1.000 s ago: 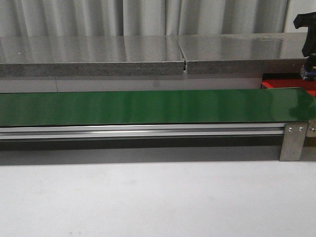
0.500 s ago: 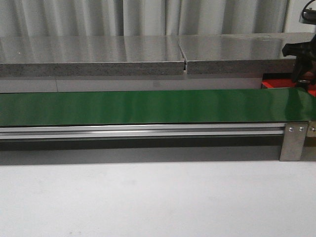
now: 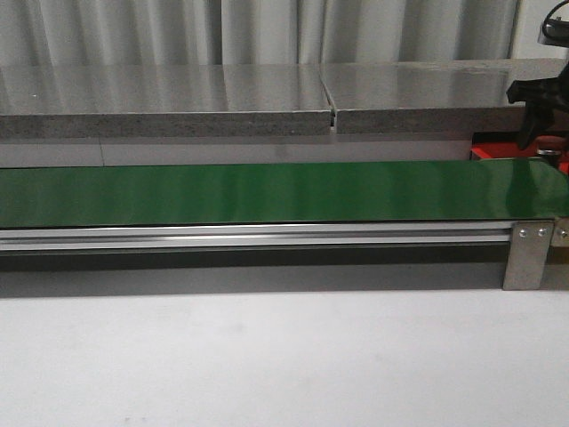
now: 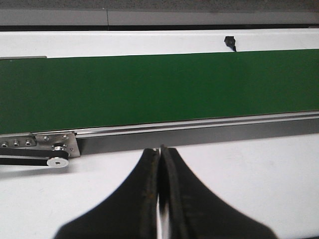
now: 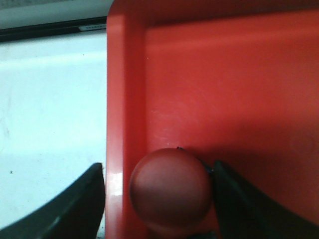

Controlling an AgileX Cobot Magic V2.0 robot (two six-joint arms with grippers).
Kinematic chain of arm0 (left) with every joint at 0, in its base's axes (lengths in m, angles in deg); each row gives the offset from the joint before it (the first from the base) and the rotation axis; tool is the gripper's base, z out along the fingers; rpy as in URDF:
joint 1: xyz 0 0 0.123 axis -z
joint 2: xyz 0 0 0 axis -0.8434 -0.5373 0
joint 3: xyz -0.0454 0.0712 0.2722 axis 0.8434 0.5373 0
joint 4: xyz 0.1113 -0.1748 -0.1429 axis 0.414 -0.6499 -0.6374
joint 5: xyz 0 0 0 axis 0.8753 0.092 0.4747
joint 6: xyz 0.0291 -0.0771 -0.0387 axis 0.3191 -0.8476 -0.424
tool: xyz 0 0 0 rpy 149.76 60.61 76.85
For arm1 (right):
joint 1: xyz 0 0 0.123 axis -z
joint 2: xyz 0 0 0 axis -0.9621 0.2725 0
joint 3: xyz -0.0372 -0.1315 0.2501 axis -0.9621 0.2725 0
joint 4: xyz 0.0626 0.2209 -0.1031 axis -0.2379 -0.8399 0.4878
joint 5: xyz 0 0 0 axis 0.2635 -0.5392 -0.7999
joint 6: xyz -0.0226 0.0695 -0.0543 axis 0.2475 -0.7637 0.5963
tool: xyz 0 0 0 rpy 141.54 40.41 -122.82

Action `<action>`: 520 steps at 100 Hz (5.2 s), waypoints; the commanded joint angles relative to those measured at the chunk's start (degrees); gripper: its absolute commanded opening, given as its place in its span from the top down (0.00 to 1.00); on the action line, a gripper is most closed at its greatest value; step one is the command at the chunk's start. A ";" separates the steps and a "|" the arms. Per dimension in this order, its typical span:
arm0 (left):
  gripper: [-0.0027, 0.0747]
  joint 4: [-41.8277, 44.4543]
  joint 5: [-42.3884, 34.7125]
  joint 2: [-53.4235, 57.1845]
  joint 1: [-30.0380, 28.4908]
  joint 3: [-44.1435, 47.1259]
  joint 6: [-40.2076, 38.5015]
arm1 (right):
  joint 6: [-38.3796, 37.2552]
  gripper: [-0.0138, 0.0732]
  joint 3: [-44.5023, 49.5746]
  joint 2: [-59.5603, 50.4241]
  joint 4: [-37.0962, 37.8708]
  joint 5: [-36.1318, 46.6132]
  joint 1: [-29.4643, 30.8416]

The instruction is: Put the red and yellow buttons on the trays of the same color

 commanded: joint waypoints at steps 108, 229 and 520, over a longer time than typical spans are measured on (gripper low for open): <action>0.99 -0.81 -3.93 -0.15 0.36 -1.45 -0.11 | 3.03 0.92 24.44 -38.82 11.68 5.77 -8.49; 0.99 0.48 -7.79 -0.59 0.36 -1.22 -0.11 | 3.04 0.92 70.02 -97.80 11.99 12.64 -8.49; 0.70 0.03 14.71 -91.96 -44.87 -65.10 -6.27 | 3.04 0.92 70.01 -97.80 11.99 11.67 -8.49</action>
